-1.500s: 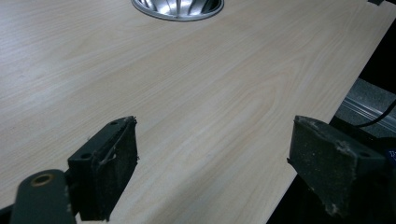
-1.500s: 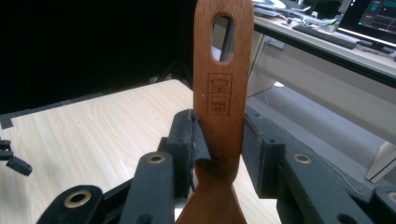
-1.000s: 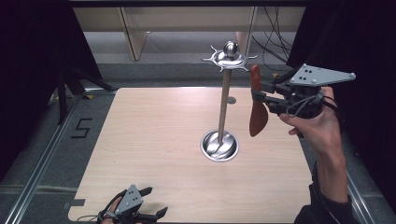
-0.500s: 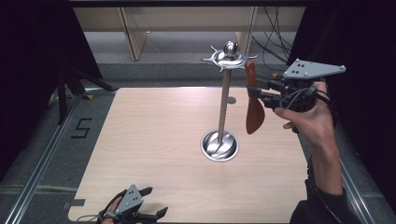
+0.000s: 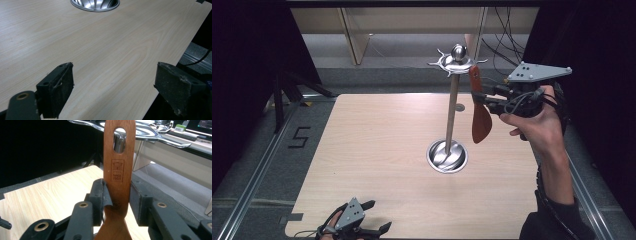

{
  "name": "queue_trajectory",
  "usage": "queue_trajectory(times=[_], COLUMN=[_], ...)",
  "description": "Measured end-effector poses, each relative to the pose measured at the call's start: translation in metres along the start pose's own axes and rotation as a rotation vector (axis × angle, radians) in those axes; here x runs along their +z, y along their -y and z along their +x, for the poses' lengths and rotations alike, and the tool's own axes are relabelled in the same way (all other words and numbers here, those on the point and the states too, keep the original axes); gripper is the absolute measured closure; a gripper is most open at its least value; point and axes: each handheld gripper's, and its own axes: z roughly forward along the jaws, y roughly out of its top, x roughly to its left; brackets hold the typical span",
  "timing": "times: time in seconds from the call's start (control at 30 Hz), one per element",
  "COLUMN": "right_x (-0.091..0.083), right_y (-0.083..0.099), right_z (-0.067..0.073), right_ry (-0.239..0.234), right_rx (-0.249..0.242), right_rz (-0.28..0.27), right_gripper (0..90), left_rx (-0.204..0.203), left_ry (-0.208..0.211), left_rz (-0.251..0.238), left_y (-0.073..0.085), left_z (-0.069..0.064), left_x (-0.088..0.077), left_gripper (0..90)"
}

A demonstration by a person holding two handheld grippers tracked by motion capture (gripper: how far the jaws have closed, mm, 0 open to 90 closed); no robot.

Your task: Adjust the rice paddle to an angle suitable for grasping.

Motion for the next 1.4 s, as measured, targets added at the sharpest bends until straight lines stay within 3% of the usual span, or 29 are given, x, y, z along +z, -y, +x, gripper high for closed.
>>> queue_trajectory(times=[0.27, 0.4, 0.7, 0.83, 0.87, 0.97, 1.0, 1.1, 1.13, 1.17, 1.27, 1.3, 1.4], right_x=[0.005, 0.006, 0.007, 0.004, 0.002, 0.001, -0.001, -0.005, -0.005, -0.006, -0.009, -0.01, -0.013], right_y=[0.004, 0.006, 0.011, 0.012, 0.014, 0.016, 0.018, 0.022, 0.022, 0.023, 0.027, 0.029, 0.032], right_z=[-0.002, -0.003, -0.001, -0.001, -0.002, -0.001, -0.002, 0.001, 0.001, 0.002, 0.004, 0.004, 0.006], right_ry=[-0.006, 0.0, -0.027, -0.004, -0.02, -0.025, -0.015, -0.013, -0.013, -0.01, -0.009, 0.0, 0.002], right_rx=[0.028, 0.015, 0.038, 0.037, 0.045, 0.054, 0.048, 0.055, 0.055, 0.05, 0.06, 0.054, 0.051], right_rz=[0.001, -0.013, -0.014, -0.023, -0.012, -0.013, -0.02, -0.022, -0.022, -0.029, -0.035, -0.04, -0.041], right_gripper=[67.0, 66.9, 66.3, 64.3, 62.7, 60.3, 58.9, 55.3, 55.3, 54.6, 52.3, 52.0, 50.4], left_rx=[0.005, 0.005, 0.003, 0.001, -0.03, -0.03, 0.003, 0.002, -0.029, -0.029, -0.023, 0.001, 0.001], left_ry=[0.002, 0.002, -0.001, 0.001, 0.0, 0.0, -0.001, 0.0, -0.001, 0.0, -0.001, -0.001, -0.001], left_rz=[0.009, 0.007, 0.004, 0.003, 0.002, 0.001, 0.004, 0.003, 0.002, 0.003, 0.002, 0.002, 0.003], left_y=[0.0, 0.0, 0.0, 0.0, 0.001, 0.001, 0.0, 0.0, 0.001, 0.001, 0.001, 0.0, 0.0], left_z=[0.001, 0.001, 0.0, 0.0, -0.002, -0.002, 0.0, 0.0, -0.002, -0.002, -0.001, 0.0, 0.0], left_x=[-0.001, -0.001, 0.0, 0.0, 0.001, 0.001, 0.0, 0.0, 0.001, 0.001, 0.0, 0.0, 0.0], left_gripper=[14.8, 14.8, 14.8, 14.8, 14.8, 14.8, 14.8, 14.8, 14.8, 14.8, 14.8, 14.8, 14.8])
